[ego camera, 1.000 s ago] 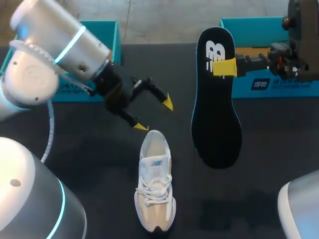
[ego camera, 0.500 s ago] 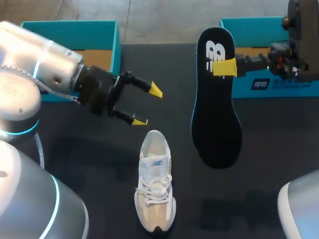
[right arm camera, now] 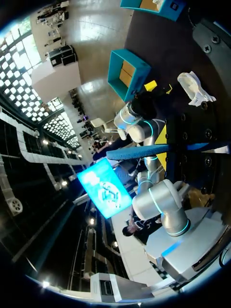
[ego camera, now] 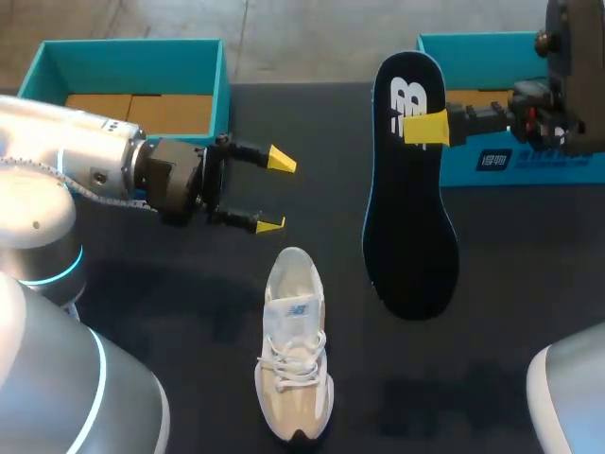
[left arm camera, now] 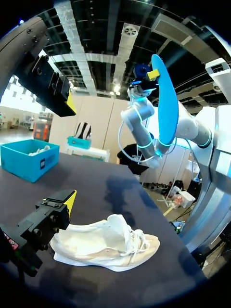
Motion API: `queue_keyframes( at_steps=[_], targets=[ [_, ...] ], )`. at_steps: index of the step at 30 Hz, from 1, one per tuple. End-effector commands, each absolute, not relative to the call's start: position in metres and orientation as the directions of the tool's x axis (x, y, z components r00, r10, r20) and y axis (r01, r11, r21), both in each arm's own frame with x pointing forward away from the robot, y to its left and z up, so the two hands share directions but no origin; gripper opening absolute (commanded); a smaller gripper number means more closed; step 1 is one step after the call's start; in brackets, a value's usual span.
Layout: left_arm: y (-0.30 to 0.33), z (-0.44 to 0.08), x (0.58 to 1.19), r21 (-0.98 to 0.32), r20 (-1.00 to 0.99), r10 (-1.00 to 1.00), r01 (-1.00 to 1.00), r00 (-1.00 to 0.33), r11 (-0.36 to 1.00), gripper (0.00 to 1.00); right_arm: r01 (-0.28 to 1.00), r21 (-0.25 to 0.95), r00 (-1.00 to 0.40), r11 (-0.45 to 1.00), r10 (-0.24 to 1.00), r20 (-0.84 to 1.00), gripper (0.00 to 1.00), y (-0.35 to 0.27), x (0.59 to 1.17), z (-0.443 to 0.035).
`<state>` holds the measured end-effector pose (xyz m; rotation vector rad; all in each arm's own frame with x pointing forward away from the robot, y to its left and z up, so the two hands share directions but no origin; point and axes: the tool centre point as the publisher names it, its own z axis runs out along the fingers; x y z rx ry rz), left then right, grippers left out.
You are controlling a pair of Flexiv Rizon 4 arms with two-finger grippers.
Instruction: Take the shoe out of the shoebox, open the shoe tongue, remove and reinsert the insole, then place the shoe into the shoebox
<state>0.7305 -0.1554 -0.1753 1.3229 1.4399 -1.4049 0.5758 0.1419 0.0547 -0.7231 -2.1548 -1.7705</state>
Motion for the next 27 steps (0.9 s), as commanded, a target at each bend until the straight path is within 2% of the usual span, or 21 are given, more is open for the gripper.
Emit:
queue_keyframes(
  at_steps=[1,11,14,27],
  targets=[
    [-0.155,-0.177,0.734,-0.218,-0.972,0.122,0.966,-0.202,-0.136,1.0,0.529,0.837,-0.842,0.139,0.209,0.497,0.0,0.145,0.579,0.057],
    [-0.149,-0.17,0.741,-0.158,-0.987,0.019,0.975,-0.157,-0.154,1.0,0.529,0.837,-0.842,0.139,0.209,0.497,0.0,0.145,0.579,0.057],
    [-0.148,-0.166,0.743,-0.089,-0.994,-0.045,0.987,-0.096,-0.132,1.0,0.529,0.837,-0.842,0.139,0.209,0.497,0.0,0.145,0.579,0.057],
    [-0.148,-0.166,0.743,-0.089,-0.994,-0.045,0.987,-0.096,-0.132,1.0,0.529,0.837,-0.842,0.139,0.209,0.497,0.0,0.145,0.579,0.057]
  ],
)
